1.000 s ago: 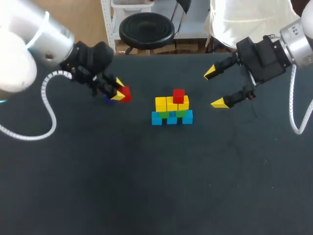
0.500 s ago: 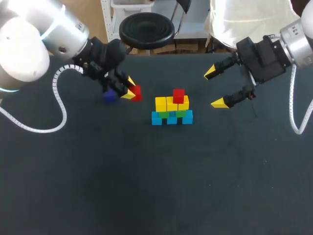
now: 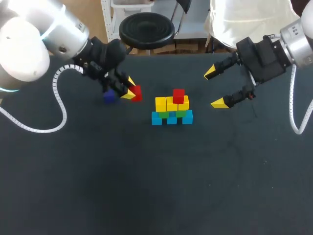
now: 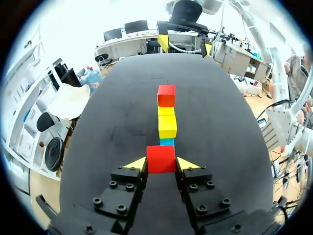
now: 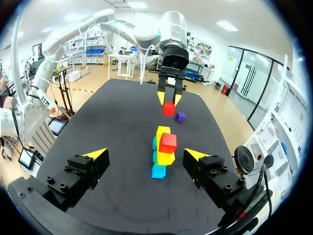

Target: Place the blue cubes, place green cubes on the blue cubes, place the yellow cubes on the green cubes, then place the red cubes on the yellow cubes, and place purple cube on the red cubes.

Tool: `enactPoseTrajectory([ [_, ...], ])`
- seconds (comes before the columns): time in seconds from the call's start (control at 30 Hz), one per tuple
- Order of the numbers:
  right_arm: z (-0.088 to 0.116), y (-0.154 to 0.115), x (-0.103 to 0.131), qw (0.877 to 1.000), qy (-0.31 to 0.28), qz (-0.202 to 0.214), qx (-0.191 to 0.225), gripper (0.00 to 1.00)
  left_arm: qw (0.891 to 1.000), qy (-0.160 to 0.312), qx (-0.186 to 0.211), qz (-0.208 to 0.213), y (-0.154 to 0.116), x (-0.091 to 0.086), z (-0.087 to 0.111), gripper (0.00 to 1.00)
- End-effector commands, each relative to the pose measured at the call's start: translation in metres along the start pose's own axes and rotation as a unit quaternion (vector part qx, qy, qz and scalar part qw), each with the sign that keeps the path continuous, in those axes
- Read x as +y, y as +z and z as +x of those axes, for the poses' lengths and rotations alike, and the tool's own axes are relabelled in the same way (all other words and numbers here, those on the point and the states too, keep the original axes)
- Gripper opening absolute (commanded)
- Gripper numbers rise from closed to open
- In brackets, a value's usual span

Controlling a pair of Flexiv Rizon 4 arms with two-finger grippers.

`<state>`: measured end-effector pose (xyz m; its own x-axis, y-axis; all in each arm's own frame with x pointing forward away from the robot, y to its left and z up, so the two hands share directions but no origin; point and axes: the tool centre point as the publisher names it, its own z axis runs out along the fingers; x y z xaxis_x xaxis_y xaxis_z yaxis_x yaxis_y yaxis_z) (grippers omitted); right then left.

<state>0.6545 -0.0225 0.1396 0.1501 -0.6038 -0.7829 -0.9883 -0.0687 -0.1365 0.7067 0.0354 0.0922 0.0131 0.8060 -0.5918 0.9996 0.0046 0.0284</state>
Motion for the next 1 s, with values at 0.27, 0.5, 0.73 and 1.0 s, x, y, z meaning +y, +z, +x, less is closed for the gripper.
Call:
enactPoseTrajectory([
  [0.27,0.000,0.000,0.000,1.000,0.000,0.000,-0.001,1.00,1.000,-0.008,0.019,0.004,0.002,0.002,0.000,0.00],
  [0.5,0.000,0.000,0.000,1.000,0.000,0.000,-0.001,1.00,0.998,-0.049,0.009,0.045,0.000,0.002,-0.014,0.00],
  [0.73,0.000,0.000,0.000,1.000,0.000,0.000,-0.001,1.00,0.997,-0.026,0.014,0.069,0.004,-0.014,-0.042,0.00],
  [1.0,0.000,0.000,0.000,1.000,0.000,0.000,-0.001,1.00,0.995,0.008,0.010,0.094,0.020,-0.020,-0.068,0.00],
])
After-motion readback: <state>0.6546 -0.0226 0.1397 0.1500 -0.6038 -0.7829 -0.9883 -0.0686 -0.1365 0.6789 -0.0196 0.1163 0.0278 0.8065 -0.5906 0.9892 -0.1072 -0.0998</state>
